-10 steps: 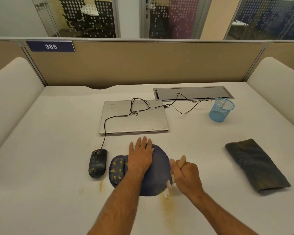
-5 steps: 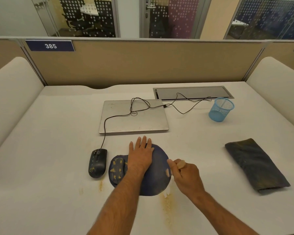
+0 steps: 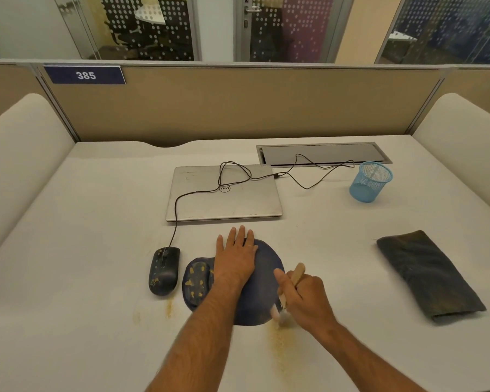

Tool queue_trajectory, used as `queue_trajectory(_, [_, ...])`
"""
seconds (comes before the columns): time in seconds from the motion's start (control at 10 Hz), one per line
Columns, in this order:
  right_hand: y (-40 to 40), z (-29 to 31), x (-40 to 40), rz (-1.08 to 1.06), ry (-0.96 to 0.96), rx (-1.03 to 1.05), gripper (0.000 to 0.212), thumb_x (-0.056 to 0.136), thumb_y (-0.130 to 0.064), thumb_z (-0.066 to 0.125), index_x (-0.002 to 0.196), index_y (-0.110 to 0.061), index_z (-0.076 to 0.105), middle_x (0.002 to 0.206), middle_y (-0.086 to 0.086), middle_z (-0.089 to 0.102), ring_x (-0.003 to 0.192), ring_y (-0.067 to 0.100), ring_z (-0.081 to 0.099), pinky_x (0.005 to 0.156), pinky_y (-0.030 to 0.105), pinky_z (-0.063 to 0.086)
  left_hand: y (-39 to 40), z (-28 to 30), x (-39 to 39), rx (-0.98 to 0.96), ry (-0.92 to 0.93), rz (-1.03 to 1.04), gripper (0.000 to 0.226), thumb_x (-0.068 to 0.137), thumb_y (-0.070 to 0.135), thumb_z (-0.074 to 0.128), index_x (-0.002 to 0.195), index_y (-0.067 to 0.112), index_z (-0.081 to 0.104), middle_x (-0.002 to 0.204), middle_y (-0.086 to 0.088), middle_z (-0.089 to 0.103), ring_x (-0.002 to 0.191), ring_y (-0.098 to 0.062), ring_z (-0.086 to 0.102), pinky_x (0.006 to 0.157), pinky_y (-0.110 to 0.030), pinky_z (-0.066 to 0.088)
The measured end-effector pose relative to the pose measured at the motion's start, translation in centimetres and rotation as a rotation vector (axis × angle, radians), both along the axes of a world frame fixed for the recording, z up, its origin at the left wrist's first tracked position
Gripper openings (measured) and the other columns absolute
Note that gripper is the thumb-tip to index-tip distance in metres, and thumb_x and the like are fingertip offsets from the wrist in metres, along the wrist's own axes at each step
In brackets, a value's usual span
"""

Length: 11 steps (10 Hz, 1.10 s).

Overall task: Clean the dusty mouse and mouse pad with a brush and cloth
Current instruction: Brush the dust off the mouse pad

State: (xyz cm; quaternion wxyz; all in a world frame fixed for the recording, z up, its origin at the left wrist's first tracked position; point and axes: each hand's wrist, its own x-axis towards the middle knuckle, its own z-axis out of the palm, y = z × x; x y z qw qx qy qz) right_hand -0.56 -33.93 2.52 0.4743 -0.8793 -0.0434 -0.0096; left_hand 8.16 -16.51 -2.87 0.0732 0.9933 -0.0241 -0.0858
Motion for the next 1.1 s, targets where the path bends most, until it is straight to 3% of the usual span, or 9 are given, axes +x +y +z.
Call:
queue_trajectory(0.1, [0.2,0.0,-0.4,0.031,-0.080,-0.034,0.050,0.088,-0.057,0.046,0.058,-0.019,0.058,0.048,-0.006,0.056,0.047,0.010,0.058,0.044,0.016,0.040,0.0,-0.1,0.0,0.005,-0.006,-0.003,0.055,0.108,0.041,0.013,0.159,0.022,0.002,0.167,-0.003,-0.002,0.153,-0.026,-0.005,0.121,-0.052,-0.002])
queue_trajectory(0.3, [0.5,-0.3,-0.8,0.040,0.031,0.016,0.062,0.087,-0.058,0.045,0.054,-0.008,0.059,0.048,0.002,0.058,0.043,0.015,0.056,0.045,0.028,0.044,0.0,-0.1,-0.1,0.000,-0.013,-0.003,0.055,0.108,0.040,0.013,0.159,0.021,0.003,0.167,-0.003,-0.001,0.153,-0.026,-0.005,0.121,-0.053,-0.001])
queue_trajectory(0.4, [0.5,-0.2,-0.8,0.032,-0.073,0.013,0.052,0.088,-0.054,0.050,0.057,-0.014,0.056,0.049,-0.002,0.055,0.044,0.012,0.053,0.043,0.023,0.040,0.0,0.0,-0.1,0.000,-0.010,-0.003,0.055,0.108,0.040,0.013,0.159,0.022,0.003,0.167,-0.003,-0.002,0.153,-0.026,-0.005,0.122,-0.053,-0.001])
queue_trajectory(0.5, [0.9,-0.5,-1.1,0.126,0.044,-0.096,0.057,0.089,-0.056,0.047,0.056,-0.011,0.057,0.049,0.001,0.057,0.047,0.016,0.056,0.048,0.023,0.043,0.0,0.0,-0.1,0.002,-0.010,-0.005,0.055,0.108,0.040,0.013,0.159,0.021,0.003,0.167,-0.003,-0.002,0.153,-0.026,-0.005,0.121,-0.053,-0.001])
queue_trajectory(0.6, [1.3,-0.1,-1.0,0.052,0.075,0.035,0.064,0.086,-0.058,0.046,0.057,-0.004,0.061,0.052,0.006,0.062,0.047,0.017,0.058,0.049,0.030,0.047,0.0,0.0,-0.1,0.003,-0.009,-0.006,0.055,0.108,0.040,0.013,0.159,0.021,0.002,0.167,-0.003,-0.002,0.153,-0.026,-0.006,0.121,-0.053,-0.001])
queue_trajectory(0.7, [1.4,0.0,-1.0,0.020,-0.047,0.069,0.055,0.086,-0.055,0.051,0.061,-0.008,0.061,0.054,0.003,0.061,0.048,0.016,0.057,0.046,0.028,0.045,0.1,0.0,0.0,0.002,-0.001,-0.002,0.055,0.108,0.040,0.013,0.159,0.022,0.002,0.167,-0.002,-0.003,0.153,-0.026,-0.007,0.121,-0.052,-0.002])
queue_trajectory(0.8, [1.6,-0.2,-1.2,0.144,0.051,-0.066,0.054,0.087,-0.059,0.046,0.057,-0.016,0.055,0.049,-0.005,0.054,0.046,0.009,0.053,0.048,0.020,0.042,0.0,0.0,0.0,0.000,0.001,-0.002,0.055,0.108,0.040,0.013,0.159,0.022,0.002,0.167,-0.003,-0.003,0.153,-0.025,-0.006,0.121,-0.053,-0.002])
queue_trajectory(0.9, [1.7,0.0,-1.0,0.091,0.130,0.018,0.061,0.085,-0.061,0.044,0.054,-0.011,0.059,0.048,-0.001,0.058,0.045,0.009,0.056,0.048,0.021,0.045,0.0,0.0,-0.1,0.001,-0.004,-0.003,0.055,0.108,0.040,0.013,0.159,0.021,0.002,0.167,-0.003,-0.002,0.153,-0.026,-0.006,0.121,-0.053,-0.002])
queue_trajectory(1.1, [1.6,0.0,-0.9,0.097,0.010,0.029,0.054,0.087,-0.057,0.050,0.058,-0.013,0.056,0.051,-0.002,0.058,0.047,0.012,0.056,0.047,0.027,0.046,0.1,0.3,-0.2,-0.009,-0.002,-0.004,0.055,0.108,0.039,0.013,0.159,0.021,0.002,0.167,-0.003,-0.003,0.153,-0.025,-0.007,0.122,-0.052,-0.002])
